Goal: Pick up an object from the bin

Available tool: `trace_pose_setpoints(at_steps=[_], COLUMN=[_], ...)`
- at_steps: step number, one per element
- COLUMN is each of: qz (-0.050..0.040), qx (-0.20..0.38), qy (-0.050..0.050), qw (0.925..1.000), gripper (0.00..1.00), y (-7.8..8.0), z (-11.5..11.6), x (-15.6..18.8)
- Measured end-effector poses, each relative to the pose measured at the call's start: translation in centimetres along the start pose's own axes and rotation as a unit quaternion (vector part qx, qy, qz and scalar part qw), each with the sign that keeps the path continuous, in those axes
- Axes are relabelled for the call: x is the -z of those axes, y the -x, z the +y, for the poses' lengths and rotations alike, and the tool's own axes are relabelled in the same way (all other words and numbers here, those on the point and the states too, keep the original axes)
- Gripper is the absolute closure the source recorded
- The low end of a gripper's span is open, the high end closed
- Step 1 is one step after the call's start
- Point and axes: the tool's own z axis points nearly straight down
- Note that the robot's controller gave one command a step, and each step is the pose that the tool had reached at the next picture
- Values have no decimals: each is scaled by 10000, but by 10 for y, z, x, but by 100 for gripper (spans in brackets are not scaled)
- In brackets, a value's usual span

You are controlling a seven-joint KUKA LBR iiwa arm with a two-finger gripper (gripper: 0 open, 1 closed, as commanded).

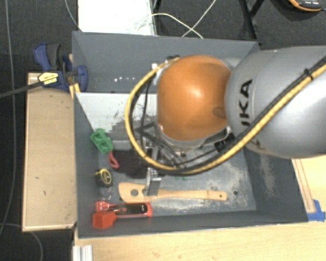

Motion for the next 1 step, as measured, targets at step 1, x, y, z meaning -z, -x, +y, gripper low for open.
trace_pose_setpoints(at_steps=[1], qz=[-41], qx=[-38], qy=[10], qw=[10000], gripper=[0], y=[2], z=[-2], x=[5])
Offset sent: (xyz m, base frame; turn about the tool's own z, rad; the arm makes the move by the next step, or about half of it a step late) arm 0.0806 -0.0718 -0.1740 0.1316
